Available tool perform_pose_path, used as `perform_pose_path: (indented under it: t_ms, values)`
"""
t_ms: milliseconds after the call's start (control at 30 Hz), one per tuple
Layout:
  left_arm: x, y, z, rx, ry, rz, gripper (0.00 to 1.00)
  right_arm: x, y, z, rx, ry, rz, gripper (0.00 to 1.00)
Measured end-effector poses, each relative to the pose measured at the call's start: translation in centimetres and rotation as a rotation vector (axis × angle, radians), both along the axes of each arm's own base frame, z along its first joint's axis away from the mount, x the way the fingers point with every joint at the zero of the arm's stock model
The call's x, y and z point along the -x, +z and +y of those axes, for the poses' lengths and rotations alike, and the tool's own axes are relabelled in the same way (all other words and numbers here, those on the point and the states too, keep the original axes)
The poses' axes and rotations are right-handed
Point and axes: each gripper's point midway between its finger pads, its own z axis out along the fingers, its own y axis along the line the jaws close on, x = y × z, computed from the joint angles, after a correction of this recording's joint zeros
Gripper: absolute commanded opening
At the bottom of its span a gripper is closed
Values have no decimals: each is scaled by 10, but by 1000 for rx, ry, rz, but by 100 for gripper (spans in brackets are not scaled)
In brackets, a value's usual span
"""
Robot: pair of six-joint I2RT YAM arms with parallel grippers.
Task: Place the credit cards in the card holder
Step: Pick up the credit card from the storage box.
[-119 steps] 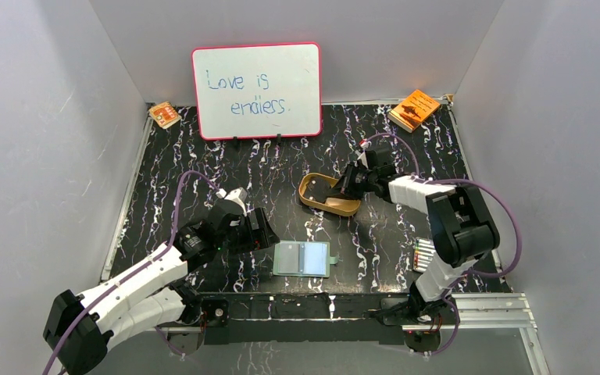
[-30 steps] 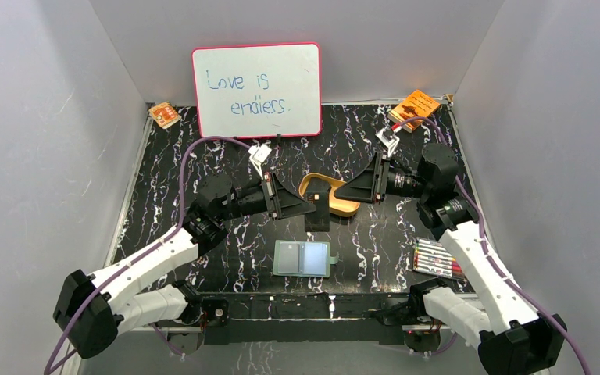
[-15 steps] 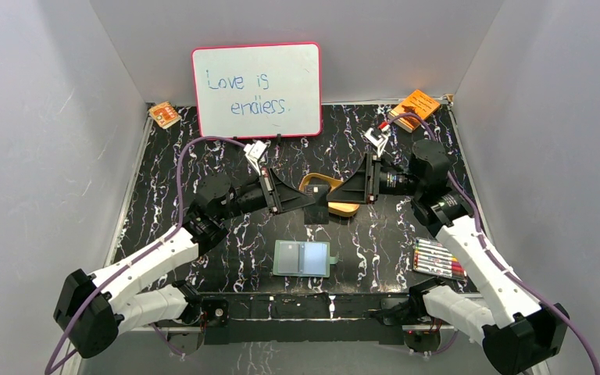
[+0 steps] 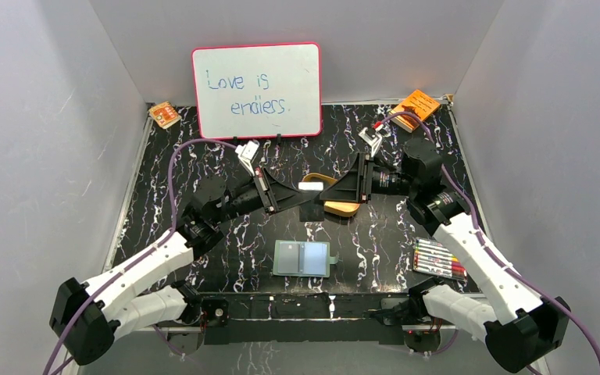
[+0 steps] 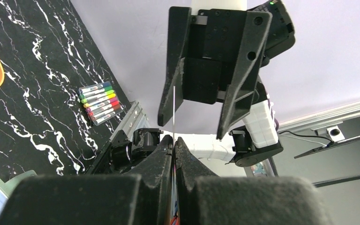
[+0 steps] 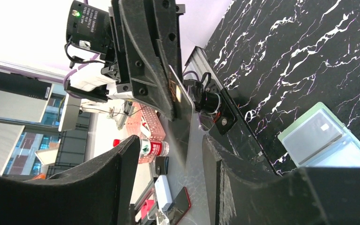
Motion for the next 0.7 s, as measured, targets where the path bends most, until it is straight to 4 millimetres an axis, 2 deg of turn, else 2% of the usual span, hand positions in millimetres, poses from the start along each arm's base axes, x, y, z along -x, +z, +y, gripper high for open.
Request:
perform_pose_path:
  t_ms: [167,233,333,500,567,700]
  values:
    - [5,8,7,24,15,-24,0,3,-3,2,11,8,17,60]
    - [6,9,8,29,17,-29,0,5,-4,3,13,12,18,57]
    - [5,10,8,31,21,-28,0,8,-6,8,17,28,21,48]
    - [4,8,7,30,21,-25,0,17,-10,20,24,73,38,28]
    - [4,8,7,30,21,-23,0,19,-9,22,19,79,38,27]
    - [4,12,7,41,26,-32,0,15,-6,23,0,55,30,36]
